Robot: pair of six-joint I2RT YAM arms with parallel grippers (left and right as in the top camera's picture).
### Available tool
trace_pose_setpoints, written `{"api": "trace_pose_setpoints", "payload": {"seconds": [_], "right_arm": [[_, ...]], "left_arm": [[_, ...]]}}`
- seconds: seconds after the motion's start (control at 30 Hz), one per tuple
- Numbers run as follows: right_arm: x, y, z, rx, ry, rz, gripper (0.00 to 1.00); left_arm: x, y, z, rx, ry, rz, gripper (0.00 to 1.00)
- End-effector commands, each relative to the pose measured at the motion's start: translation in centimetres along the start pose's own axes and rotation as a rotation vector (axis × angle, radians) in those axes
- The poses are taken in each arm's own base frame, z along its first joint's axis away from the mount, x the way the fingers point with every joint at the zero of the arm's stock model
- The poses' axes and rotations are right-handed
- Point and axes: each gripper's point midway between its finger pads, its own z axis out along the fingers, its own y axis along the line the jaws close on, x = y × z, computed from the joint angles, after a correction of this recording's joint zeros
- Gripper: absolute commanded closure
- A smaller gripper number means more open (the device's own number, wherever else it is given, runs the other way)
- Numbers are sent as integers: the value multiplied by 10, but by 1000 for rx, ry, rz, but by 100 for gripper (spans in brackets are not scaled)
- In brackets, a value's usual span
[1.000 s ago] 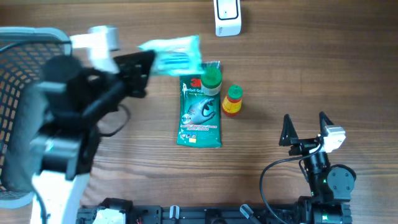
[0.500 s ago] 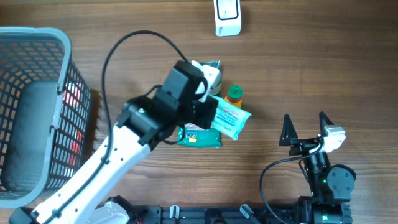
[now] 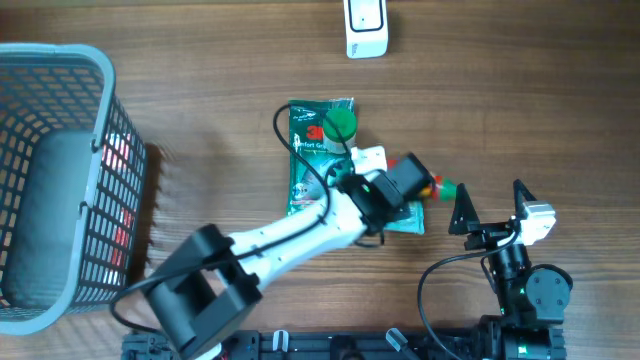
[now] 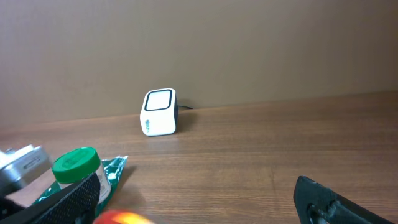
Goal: Scan the item barcode
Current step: 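Set the wipe pack on the table and push the sauce bottle right, then reach into the basket and grasp the red Kleenex tissue pack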
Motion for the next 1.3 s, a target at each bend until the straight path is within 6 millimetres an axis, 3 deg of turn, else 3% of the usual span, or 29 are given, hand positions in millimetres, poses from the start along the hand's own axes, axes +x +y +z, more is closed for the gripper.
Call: {"api": "trace_pose_setpoints", "payload": {"seconds": [0.0, 0.17, 0.2, 0.23, 0.27, 0.3, 0.4, 0.5, 0.6, 0.67, 0.73, 0.77, 0.8, 0.83, 0.9, 0.97, 1.1, 1.27], "right_arm": [[-3, 0, 0, 1, -13, -13, 0], [-3, 0, 0, 1, -13, -13, 0], [-3, 0, 0, 1, -13, -13, 0], [-3, 0, 0, 1, -13, -13, 0], [-3, 0, 0, 1, -13, -13, 0], [-3, 0, 0, 1, -13, -13, 0], [-3, 0, 0, 1, -13, -13, 0], [-3, 0, 0, 1, -13, -13, 0], [-3, 0, 0, 1, -13, -13, 0], [-3, 0, 0, 1, -13, -13, 0], [-3, 0, 0, 1, -13, -13, 0], [-3, 0, 0, 1, -13, -13, 0], [-3, 0, 0, 1, -13, -13, 0], [-3, 0, 0, 1, -13, -13, 0], [-3, 0, 0, 1, -13, -13, 0], [-3, 0, 0, 1, -13, -13, 0], [-3, 0, 0, 1, -13, -13, 0], [-3, 0, 0, 1, -13, -13, 0]], "left_arm": [[-29, 5, -2, -38, -198, -219, 96], [-43, -2, -3, 0, -238, -247, 96], [-42, -2, -3, -1, -237, -242, 89], [-43, -3, -4, -3, -238, -181, 62], [-47, -7, -8, 0, -247, -65, 17], [-56, -11, -17, 4, -271, 26, 2], [-103, -11, -63, -38, -437, 168, 0], [-165, 19, -140, -123, -657, 164, 0], [-225, 84, -229, -193, -872, -12, 0], [-256, 146, -290, -219, -1003, -208, 0], [-271, 201, -344, -234, -1132, -377, 0], [-273, 219, -361, -244, -1177, -432, 0], [-273, 255, -391, -272, -1256, -535, 0], [-273, 273, -403, -285, -1282, -577, 0], [-275, 307, -411, -274, -1285, -657, 0], [-276, 341, -397, -214, -1217, -780, 0], [-270, 417, -321, -125, -904, -1105, 0], [-267, 464, -224, -47, -554, -1258, 0]]}}
